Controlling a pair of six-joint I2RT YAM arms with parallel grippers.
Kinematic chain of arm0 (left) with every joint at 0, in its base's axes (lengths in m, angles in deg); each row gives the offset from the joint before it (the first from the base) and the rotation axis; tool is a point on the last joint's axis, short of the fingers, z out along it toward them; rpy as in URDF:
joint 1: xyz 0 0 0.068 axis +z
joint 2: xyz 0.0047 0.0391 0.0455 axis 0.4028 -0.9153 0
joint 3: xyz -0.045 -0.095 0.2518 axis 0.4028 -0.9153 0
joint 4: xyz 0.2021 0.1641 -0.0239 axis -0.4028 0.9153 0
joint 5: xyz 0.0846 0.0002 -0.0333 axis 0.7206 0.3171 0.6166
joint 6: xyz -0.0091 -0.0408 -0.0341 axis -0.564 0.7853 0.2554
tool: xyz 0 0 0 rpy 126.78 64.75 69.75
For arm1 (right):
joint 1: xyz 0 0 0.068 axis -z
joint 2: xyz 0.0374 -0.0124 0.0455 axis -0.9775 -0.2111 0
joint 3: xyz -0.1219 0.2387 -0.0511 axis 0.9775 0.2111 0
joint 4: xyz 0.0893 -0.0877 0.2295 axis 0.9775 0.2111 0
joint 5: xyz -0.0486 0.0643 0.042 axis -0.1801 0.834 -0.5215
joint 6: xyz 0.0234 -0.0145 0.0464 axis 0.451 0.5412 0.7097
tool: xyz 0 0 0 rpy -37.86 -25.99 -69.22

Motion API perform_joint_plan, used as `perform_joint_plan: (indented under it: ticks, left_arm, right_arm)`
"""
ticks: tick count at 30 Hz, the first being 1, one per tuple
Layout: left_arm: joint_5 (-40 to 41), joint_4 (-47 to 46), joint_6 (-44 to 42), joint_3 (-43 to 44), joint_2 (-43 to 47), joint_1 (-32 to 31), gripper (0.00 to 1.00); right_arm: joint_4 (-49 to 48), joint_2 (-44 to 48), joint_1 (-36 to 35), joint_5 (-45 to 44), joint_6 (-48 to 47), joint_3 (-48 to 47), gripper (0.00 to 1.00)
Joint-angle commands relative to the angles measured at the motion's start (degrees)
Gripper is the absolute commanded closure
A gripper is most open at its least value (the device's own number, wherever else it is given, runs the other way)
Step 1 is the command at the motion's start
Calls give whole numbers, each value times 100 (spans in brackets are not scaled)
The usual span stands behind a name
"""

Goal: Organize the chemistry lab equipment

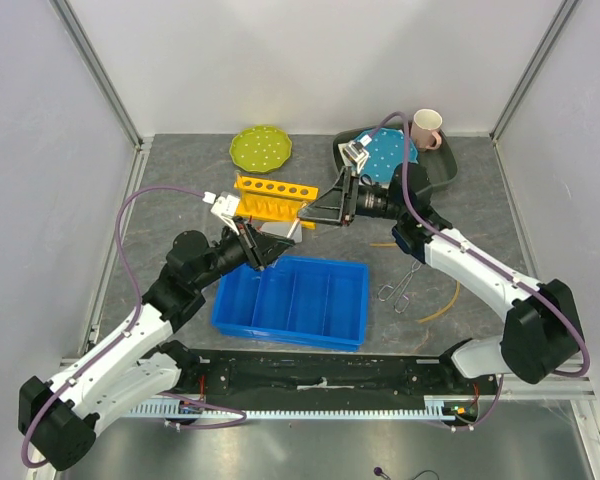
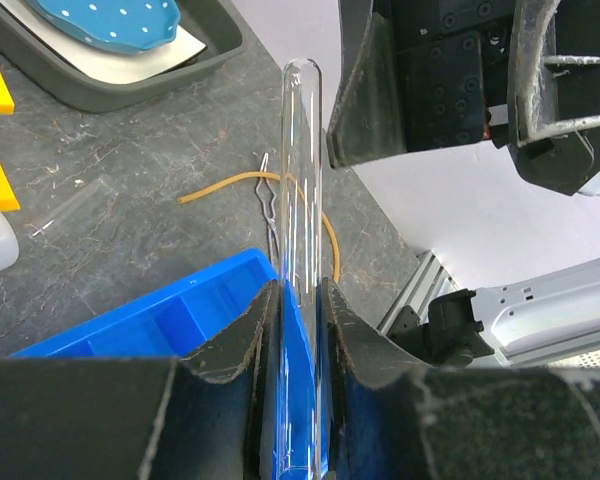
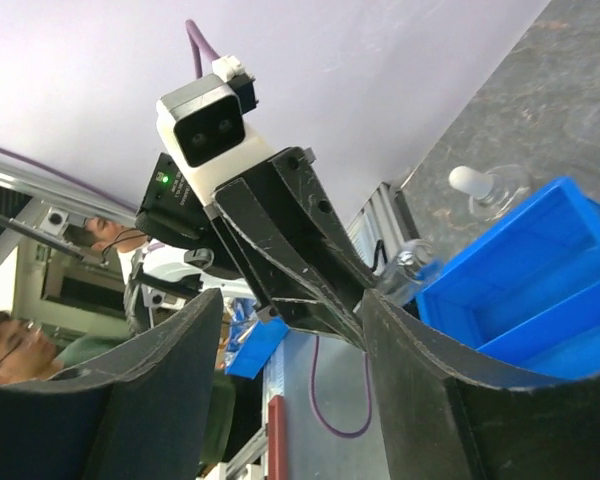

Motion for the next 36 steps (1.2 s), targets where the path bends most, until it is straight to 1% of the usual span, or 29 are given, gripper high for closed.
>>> perform_joint_plan:
  ticks: [1,6,11,16,19,24,28,34,36]
  left_arm:
    - [110,-374,115,105,-1,-28,91]
    - [119,-374,133,61,60,-28,91]
    - [259,-269,89,-1,280,-28,91]
    - [611,-14,19,-44,455,-28,91]
    - [726,-57,36,-115,561,-28,91]
    - [471,-250,106,-132,518,-28,91]
    - [418,-330,194,-132,491,-28,91]
    - [506,-488,379,-194,465,-28,91]
    - [532,-532,467,-238,473,-28,91]
  right_arm:
    - [-314,-135,-181,-80,277,-43,37]
    - [37,-276,-217,-185,23,-166,43]
    - [214,-311,-217,-229,-241,-210,44]
    - [592,-223,-226,-273,-795,-324,44]
    - [583,-276,-217,-291,-795,-315,43]
    - [233,-504,-296,-221,-532,-359,40]
    - [-5,-645,-445,-142,-391,-508,40]
    - [-278,-733,-577,-177,-189,-535,42]
    - [-357,-768,-586,-194,-110,-553,45]
